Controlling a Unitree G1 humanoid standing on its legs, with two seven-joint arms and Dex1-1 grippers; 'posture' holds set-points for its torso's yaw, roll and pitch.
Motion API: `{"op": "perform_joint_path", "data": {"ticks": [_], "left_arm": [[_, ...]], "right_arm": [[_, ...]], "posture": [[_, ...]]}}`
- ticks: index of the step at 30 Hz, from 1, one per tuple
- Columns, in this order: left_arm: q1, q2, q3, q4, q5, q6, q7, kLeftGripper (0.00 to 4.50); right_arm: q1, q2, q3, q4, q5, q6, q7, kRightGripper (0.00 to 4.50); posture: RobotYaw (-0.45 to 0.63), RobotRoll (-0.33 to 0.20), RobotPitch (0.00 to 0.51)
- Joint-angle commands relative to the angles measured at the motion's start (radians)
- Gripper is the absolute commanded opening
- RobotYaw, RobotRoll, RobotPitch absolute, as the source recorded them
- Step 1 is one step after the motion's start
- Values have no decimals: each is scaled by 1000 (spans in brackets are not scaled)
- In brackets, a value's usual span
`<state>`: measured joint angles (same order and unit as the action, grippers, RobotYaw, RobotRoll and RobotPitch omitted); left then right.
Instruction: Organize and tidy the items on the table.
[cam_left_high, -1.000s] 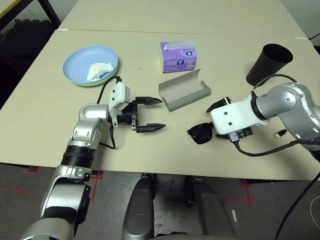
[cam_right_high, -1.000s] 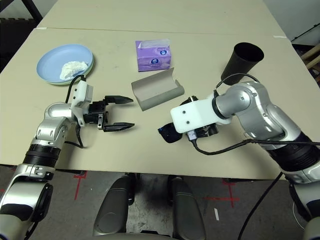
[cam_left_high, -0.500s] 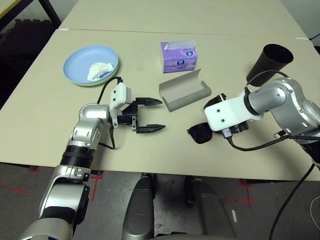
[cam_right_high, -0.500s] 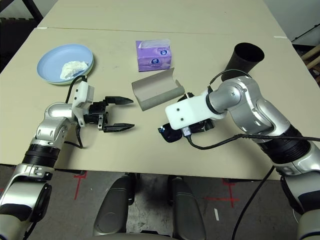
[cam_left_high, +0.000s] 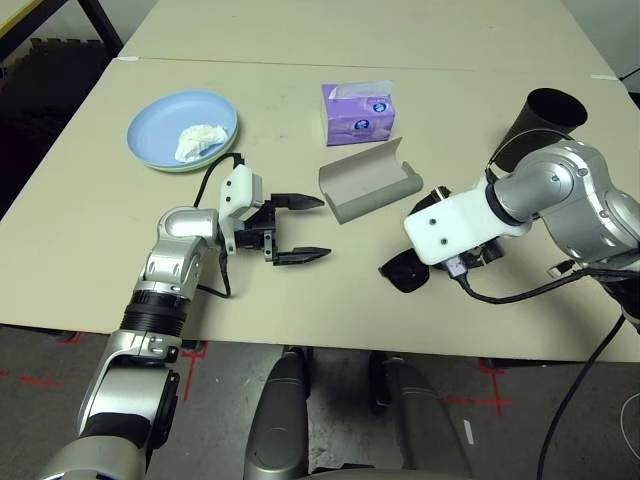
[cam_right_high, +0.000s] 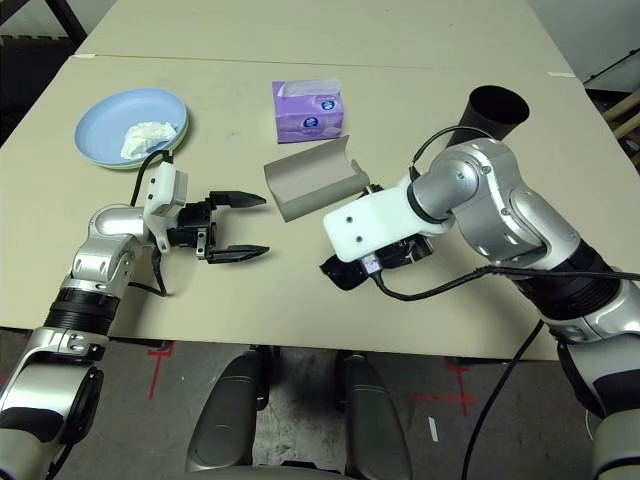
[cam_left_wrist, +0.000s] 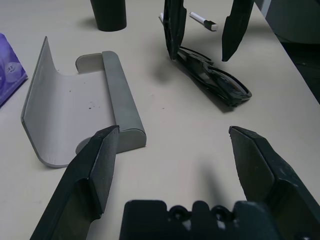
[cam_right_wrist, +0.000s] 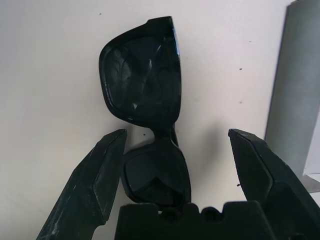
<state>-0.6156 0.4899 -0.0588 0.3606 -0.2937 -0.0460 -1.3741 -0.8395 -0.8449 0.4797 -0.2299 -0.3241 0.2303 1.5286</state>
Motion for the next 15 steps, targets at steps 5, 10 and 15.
{"op": "perform_joint_path", "data": {"ticks": [5,10,15], "left_arm": [[12,15,-17,-17,6,-8,-3,4473],[14,16,-17,-19,7,-7,-1,4473],[15,15,-17,-21,8,-9,3,4473]], "right_arm": [[-6,2,26,1,-20,-27,23,4500],[-20,12,33,8,-30,-34,31,4500],[-39,22,38,1,-41,-19,52,4500]], "posture": [[216,0,251],[219,0,249],[220,0,246]]}}
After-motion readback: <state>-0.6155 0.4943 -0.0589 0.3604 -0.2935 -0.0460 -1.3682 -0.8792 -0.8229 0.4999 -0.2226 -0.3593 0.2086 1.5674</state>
